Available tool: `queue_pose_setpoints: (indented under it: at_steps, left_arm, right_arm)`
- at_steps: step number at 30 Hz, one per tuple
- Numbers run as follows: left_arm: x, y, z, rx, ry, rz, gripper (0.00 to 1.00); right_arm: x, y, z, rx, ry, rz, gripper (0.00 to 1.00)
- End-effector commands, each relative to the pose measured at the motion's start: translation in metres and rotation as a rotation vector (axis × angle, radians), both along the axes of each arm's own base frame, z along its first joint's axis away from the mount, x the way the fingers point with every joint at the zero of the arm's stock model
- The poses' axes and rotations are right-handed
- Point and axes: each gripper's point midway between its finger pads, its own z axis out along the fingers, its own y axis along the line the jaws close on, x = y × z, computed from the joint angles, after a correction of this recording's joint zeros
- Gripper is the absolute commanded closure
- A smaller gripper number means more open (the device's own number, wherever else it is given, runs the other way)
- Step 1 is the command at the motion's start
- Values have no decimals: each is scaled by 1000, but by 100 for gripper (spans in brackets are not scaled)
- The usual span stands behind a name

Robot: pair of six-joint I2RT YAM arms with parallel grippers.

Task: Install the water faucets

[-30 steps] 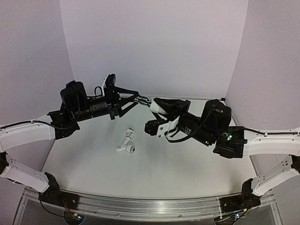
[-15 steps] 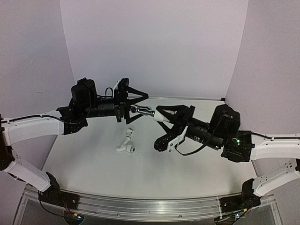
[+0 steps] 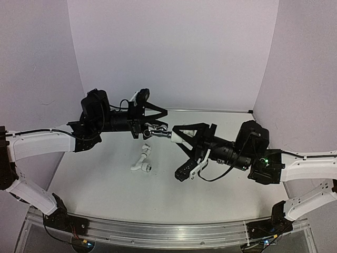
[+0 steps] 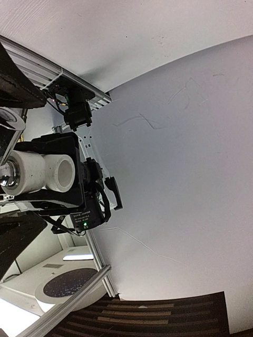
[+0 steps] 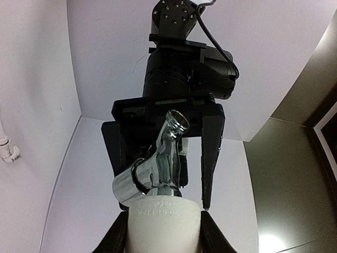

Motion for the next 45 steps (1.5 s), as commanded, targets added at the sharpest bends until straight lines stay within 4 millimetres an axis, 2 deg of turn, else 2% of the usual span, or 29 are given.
queue_pose_setpoints:
  at_steps: [1,5,7,11,14,21,26,35,38,45]
  left_arm:
    - [-17,17,39,-103,-198,15,34]
    - [-23,25,53,-118,-276,34,37]
    - [-23,25,54,-105,-266,34,33]
    - [-18,26,49,-80,-235,65,15]
    - [-11,30,43,-46,-206,122,6]
    - [-16,26,23,42,-117,66,4]
    - [-22,15,25,21,-108,-7,12]
    - [-39,7,35,-14,-181,-69,37]
    - [-42,9,38,-24,-221,-58,46]
    - [-46,22,53,-71,-349,17,54]
  right_arm:
    - [-12,-12,55,164,37,50,100]
    - [-9,-12,41,118,39,29,100]
    - [-9,-12,42,129,18,25,100]
    - [-4,-11,60,179,-7,4,100]
    - [-4,-12,62,167,-82,-11,100]
    - [-7,-11,55,109,-260,-25,100]
    - [-8,-4,48,70,-304,-12,100]
    - [-5,2,50,75,-293,-14,100]
    - [-6,0,57,113,-234,2,100]
    - [-17,-9,73,205,120,95,100]
